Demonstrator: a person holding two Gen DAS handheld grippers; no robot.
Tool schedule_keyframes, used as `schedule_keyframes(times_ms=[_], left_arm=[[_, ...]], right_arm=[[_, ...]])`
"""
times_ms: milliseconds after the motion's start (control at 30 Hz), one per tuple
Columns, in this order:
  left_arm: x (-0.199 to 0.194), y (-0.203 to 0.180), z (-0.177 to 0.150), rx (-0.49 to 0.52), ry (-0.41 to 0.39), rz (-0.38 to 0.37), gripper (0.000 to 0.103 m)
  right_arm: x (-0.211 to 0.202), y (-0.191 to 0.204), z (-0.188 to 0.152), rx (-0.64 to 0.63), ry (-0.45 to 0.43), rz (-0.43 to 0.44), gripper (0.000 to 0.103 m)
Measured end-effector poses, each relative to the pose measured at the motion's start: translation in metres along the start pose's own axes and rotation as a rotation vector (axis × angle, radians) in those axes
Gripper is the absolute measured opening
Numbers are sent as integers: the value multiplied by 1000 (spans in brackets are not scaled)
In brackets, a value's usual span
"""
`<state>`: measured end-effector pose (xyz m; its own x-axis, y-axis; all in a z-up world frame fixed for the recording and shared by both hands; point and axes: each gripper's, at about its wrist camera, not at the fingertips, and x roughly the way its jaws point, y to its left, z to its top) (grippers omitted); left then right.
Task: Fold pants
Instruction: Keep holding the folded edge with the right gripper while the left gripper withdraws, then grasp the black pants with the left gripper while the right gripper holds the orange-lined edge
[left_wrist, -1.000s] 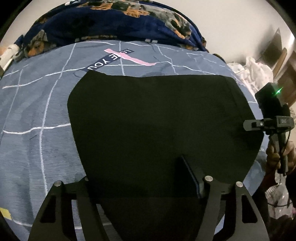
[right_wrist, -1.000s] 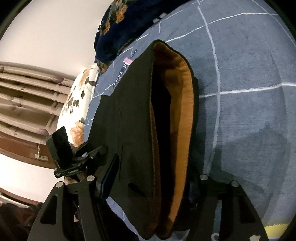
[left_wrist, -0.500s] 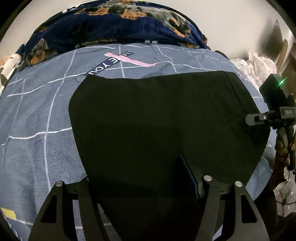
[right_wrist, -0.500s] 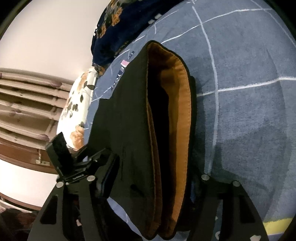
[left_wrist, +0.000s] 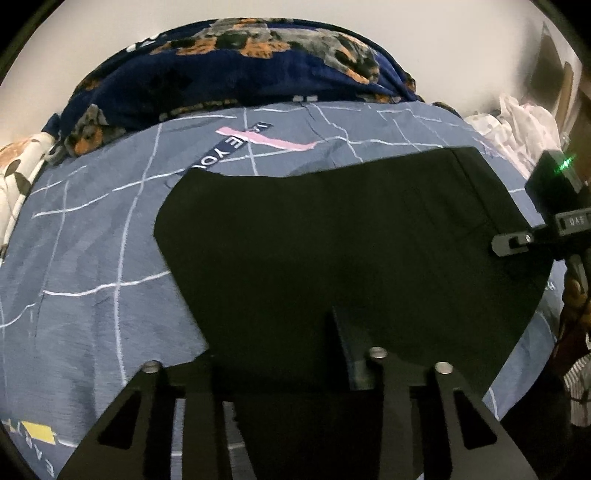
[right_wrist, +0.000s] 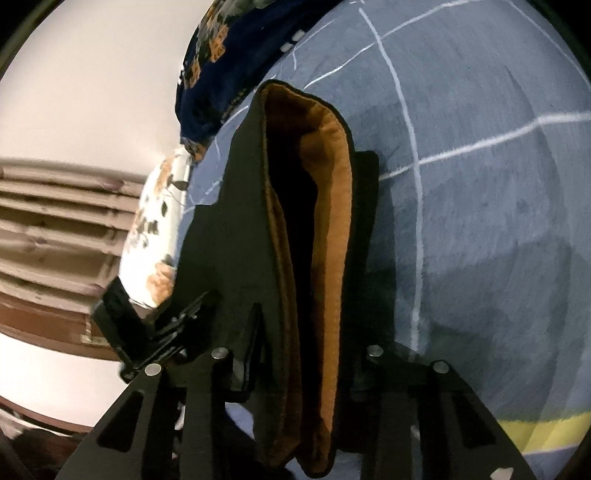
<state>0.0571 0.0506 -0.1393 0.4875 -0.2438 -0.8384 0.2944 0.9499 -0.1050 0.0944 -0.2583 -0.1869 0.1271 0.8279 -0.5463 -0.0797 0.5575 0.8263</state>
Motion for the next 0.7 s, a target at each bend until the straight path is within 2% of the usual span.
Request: schedule_keyframes(times_ms=[100, 167, 233, 300, 433, 467, 500, 533, 633, 700], left_arm=[[2, 3, 1, 6, 15, -10, 34], [1, 2, 1, 10, 20, -15, 34], [2, 5, 1, 1, 29, -29, 35], [4, 9, 1, -19, 44, -53, 37], [10, 16, 1, -59, 60, -101, 40], [10, 17, 0, -59, 55, -110, 40], [9, 17, -1, -56, 46, -116, 39], [8, 16, -2, -52, 39, -123, 33], [-3, 10, -1, -16, -1, -100, 19], [-9, 7, 1, 5, -22, -75, 17]], right_arm=[[2, 0, -2, -17, 17, -29, 31], [4, -1, 1, -15, 28, -12, 33], [6, -1, 3, -15, 35, -17, 37], [7, -2, 4, -4, 38, 9, 47], [12, 7, 5, -31, 31, -10, 50], [13, 8, 5, -34, 28, -16, 48], [14, 9, 5, -40, 28, -32, 38], [15, 9, 4, -43, 26, -54, 34], [14, 8, 1, -6, 4, -14, 29], [13, 12, 0, 0, -3, 12, 28]])
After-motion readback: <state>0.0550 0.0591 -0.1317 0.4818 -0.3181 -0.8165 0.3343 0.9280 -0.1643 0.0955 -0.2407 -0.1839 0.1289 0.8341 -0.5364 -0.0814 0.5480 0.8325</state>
